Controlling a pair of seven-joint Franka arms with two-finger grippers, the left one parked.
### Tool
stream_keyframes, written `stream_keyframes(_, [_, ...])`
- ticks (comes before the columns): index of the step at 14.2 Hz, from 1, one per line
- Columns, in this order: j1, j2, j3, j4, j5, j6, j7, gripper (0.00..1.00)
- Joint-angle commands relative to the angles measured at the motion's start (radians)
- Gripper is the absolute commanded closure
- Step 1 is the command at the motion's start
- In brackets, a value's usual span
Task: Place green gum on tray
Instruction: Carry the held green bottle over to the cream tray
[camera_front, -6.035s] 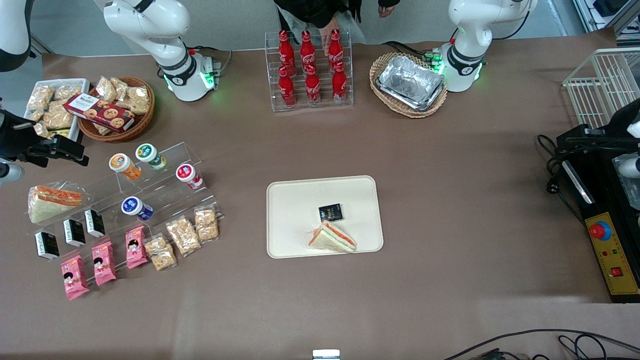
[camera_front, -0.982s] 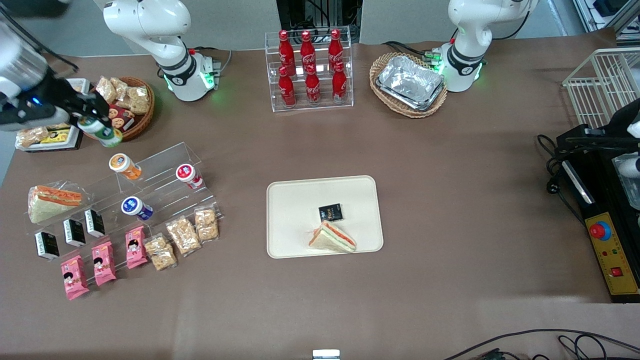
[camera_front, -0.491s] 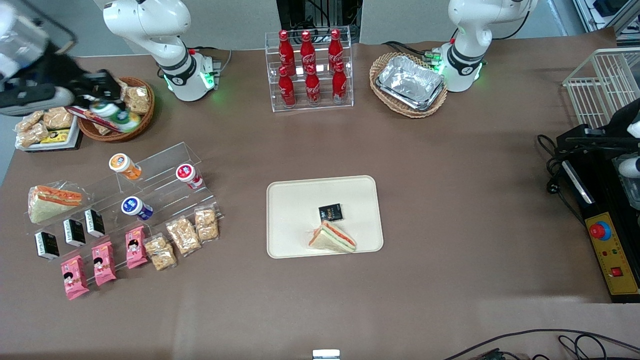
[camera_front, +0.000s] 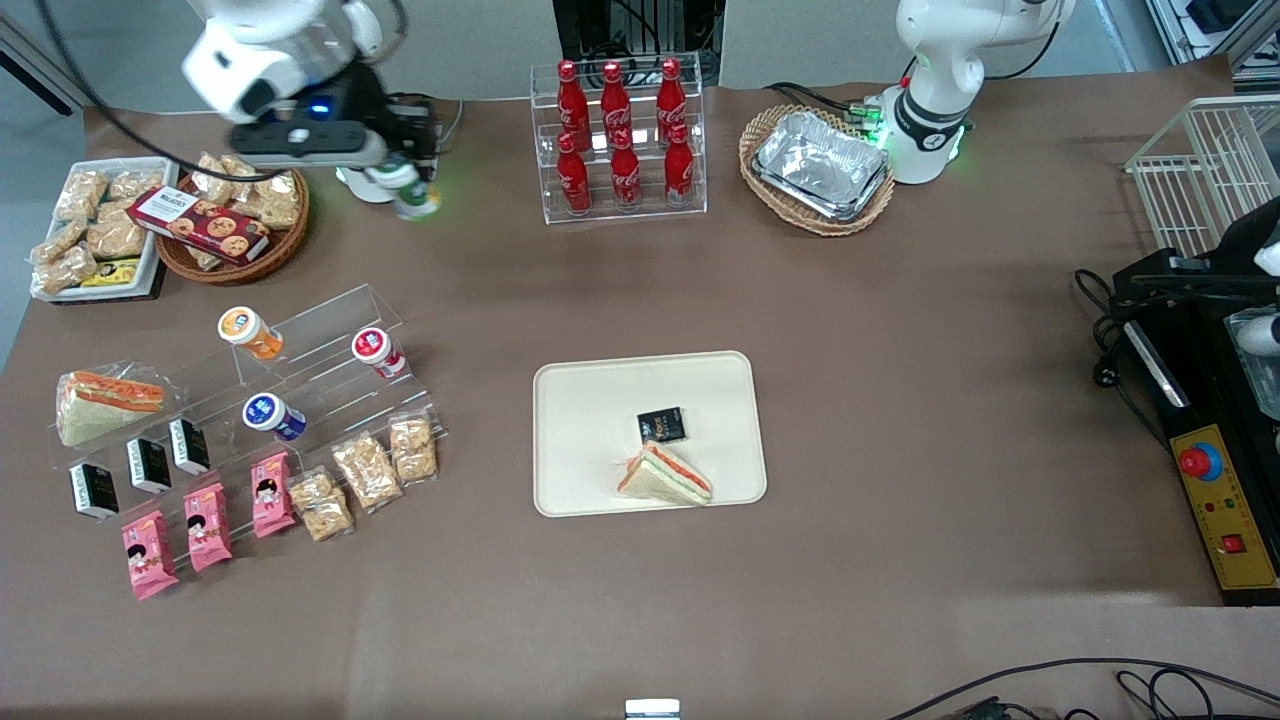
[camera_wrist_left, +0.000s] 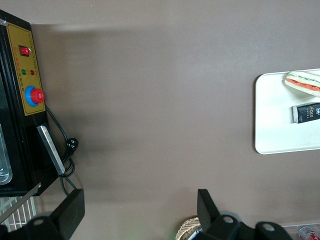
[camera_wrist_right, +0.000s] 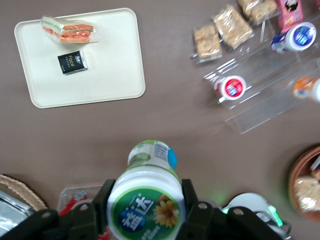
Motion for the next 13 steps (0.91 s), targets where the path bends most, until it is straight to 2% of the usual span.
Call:
stream_keyframes(1, [-0.01,0.155,0.086,0.11,0.013,0.033,0.171,1.0])
stream_keyframes(6, [-0.001,0.277,0.151,0.096,-0.007,0.199,0.272,1.0])
stream_keyframes(8, [0.064,0.337,0.15,0.096,-0.088,0.241,0.317,1.0])
stream_keyframes(11, [0.121,0.415,0.15,0.093,-0.155,0.308,0.377,1.0])
stream_keyframes(13, [0.156,0.468,0.15,0.087,-0.223,0.333,0.398,1.0])
